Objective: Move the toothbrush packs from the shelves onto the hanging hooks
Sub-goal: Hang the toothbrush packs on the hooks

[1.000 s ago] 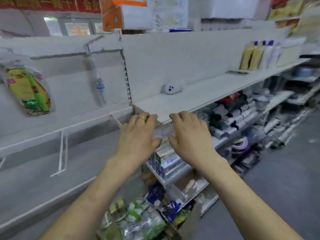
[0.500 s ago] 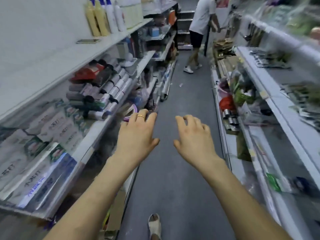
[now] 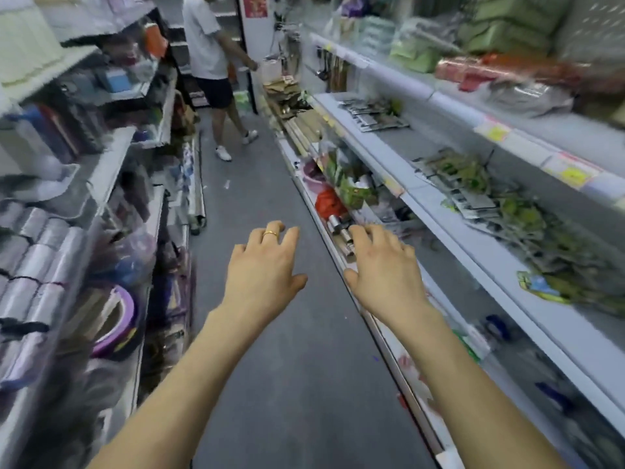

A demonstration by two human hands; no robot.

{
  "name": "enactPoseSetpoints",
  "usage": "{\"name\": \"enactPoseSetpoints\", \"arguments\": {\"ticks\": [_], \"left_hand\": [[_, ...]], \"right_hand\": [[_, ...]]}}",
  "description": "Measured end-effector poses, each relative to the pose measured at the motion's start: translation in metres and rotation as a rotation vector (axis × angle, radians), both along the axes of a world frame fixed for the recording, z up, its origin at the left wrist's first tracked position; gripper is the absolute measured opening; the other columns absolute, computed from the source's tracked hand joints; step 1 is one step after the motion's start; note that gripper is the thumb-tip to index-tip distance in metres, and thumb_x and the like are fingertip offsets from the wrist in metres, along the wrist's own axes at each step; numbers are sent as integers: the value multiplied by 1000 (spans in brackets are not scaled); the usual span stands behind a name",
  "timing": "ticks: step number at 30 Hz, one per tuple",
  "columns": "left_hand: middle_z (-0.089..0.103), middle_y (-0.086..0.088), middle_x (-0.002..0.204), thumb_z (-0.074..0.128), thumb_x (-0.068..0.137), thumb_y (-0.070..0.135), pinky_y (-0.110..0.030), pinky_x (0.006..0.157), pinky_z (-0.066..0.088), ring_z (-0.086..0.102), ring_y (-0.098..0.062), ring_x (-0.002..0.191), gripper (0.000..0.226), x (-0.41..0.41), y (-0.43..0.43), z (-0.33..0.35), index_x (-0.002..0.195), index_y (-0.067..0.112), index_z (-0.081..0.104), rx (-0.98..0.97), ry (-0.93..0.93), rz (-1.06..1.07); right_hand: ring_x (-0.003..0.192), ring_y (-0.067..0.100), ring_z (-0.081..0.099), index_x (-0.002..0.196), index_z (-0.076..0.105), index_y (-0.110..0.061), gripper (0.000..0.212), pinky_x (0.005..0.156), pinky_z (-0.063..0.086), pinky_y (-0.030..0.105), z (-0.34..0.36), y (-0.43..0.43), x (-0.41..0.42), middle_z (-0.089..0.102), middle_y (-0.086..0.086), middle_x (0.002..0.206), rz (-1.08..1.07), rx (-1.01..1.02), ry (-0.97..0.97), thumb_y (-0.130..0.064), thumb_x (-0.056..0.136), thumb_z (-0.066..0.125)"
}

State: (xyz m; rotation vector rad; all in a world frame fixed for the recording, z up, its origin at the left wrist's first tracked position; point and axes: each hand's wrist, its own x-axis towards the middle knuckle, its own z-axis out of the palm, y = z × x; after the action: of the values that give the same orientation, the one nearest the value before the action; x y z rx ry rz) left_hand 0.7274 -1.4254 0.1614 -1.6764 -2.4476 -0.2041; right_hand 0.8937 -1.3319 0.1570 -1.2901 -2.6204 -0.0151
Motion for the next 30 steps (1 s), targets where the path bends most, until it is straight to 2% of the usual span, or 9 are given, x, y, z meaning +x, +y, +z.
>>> {"name": "enactPoseSetpoints", "arguments": {"ticks": [5,9,13,16,21,24,30], "left_hand": [[42,-5,154,74,85,52,-48,93,50,47,-33,134,76,-30,91,-12,148,24,42,-10,-47,-183],[43,-3,153,72,86,53,-46,91,50,49,-31,132,73,-48,176,-31,147,26,41,-25,-45,-317],[45,-5,153,71,86,49,-45,84,51,52,-32,128,67,-74,265,-51,144,25,46,-55,-64,-375],[43,-3,154,68,89,51,-45,88,51,51,-31,130,64,-96,322,-59,144,27,45,-80,-82,-392],[47,-3,149,56,89,64,-48,87,54,53,-31,128,68,-150,403,-57,144,24,47,-86,-93,-400],[46,-2,148,69,89,55,-47,86,54,53,-30,126,66,-184,451,-57,143,25,46,-113,-76,-410],[50,-1,140,70,86,48,-43,80,50,55,-29,119,55,-257,551,-62,131,24,50,-117,-68,-419]], "right_hand": [[124,35,54,146,44,-19,61,93,46,48,-11,67,-1,51,8,137,-198,-26,5,-36,91,67],[127,31,51,145,42,-23,59,96,45,46,-27,130,-7,50,5,138,-336,-44,17,-40,94,64],[130,29,49,151,36,-23,62,102,45,46,-51,203,-25,47,3,142,-402,-87,23,-43,97,61],[129,31,50,151,36,-21,62,99,46,47,-62,263,-43,47,5,141,-470,-158,34,-40,97,60],[132,30,48,154,35,-21,62,100,45,47,-73,345,-85,46,5,145,-493,-218,42,-38,100,59],[132,29,49,153,35,-22,61,101,45,46,-77,388,-114,46,4,144,-495,-211,42,-37,100,58],[129,30,50,147,39,-24,55,101,45,46,-88,474,-184,48,4,140,-492,-226,57,-35,98,60]]}}
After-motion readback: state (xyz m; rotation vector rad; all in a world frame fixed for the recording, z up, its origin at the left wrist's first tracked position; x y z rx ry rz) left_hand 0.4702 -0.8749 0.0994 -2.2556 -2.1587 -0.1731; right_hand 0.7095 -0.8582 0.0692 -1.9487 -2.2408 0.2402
